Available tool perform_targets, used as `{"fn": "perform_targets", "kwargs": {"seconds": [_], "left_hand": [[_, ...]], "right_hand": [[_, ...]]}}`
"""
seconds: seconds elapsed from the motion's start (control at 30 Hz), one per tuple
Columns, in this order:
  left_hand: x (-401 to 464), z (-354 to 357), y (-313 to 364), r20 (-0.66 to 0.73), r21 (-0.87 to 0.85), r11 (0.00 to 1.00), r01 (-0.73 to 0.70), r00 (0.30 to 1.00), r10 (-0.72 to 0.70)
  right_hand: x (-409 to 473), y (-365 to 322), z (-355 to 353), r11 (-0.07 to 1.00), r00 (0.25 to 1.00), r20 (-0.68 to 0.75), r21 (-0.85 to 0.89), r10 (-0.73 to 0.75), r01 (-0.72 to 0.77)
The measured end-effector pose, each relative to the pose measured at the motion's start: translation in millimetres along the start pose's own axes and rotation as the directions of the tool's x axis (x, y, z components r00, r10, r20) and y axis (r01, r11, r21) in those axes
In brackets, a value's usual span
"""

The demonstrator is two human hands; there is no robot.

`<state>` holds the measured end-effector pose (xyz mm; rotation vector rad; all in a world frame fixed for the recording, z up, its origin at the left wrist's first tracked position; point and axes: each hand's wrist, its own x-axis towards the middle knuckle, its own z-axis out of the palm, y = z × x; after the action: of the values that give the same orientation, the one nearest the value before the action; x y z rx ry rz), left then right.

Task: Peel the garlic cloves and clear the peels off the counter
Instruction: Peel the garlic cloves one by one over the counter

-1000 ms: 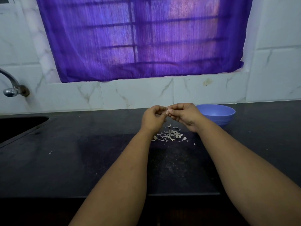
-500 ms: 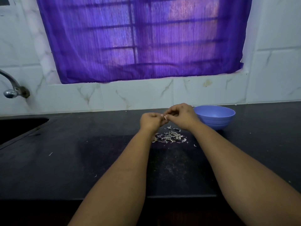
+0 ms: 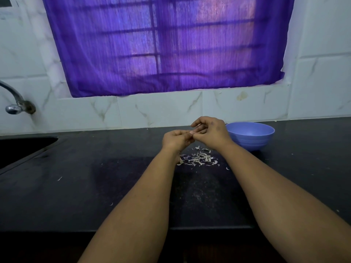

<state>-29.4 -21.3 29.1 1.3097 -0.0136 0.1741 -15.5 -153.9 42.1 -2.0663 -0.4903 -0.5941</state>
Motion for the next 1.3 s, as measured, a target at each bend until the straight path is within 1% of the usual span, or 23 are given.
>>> {"fn": "perform_targets", "kwargs": {"seconds": [0.17,0.23,0.3,0.4,0.67,0.8,1.0,1.13,1.3], "left_hand": [[0.0,-0.3,-0.9,0.017,0.031,0.999,-0.016,1.000,0.016],[0.0,-0.4,-0.6,0.007,0.009,1.000,-0.019,1.000,0.019],[0.4,-0.9,-0.1,-0.020,-0.021,0.999,-0.043,0.999,0.043],[0.6,-2.8,0.1,-0.047,-0.003,0.997,-0.077,0.996,0.077],[3.4,-2.8,-0.8,-0.008,0.043,0.995,-0.091,0.996,0.092],[1.9,-1.5,0.4,-0.005,0.076,0.991,-0.108,0.994,0.108],[1.2,-1.2,-0.5,-0.013,0.118,0.982,-0.145,0.989,0.148],[1.5,-1.0,-1.0,-0.024,0.138,0.976,-0.169,0.984,0.174],[1.1,0.2,-1.0,-0.031,0.139,0.974,-0.178,0.982,0.184]], "right_hand": [[-1.0,-1.4,-1.2,1.000,1.000,-0.007,0.015,0.024,-0.024],[-0.9,-2.1,-1.5,0.999,0.999,-0.013,0.011,0.033,-0.033],[-1.0,-2.3,-2.3,0.999,0.999,0.010,0.008,0.043,-0.043],[-2.7,-2.7,-1.9,0.999,0.998,0.058,0.020,0.038,-0.040],[-2.9,-3.0,-2.4,0.999,0.999,0.022,0.021,0.050,-0.050],[-2.8,-3.9,-3.6,0.999,0.999,0.014,-0.006,0.050,-0.050],[-2.0,-4.7,-2.9,1.000,1.000,0.006,-0.024,0.014,-0.014],[-0.5,-4.1,0.1,0.997,1.000,-0.015,-0.078,-0.021,0.020],[-0.2,-3.6,2.0,0.997,0.999,-0.025,-0.069,-0.034,0.033]]}}
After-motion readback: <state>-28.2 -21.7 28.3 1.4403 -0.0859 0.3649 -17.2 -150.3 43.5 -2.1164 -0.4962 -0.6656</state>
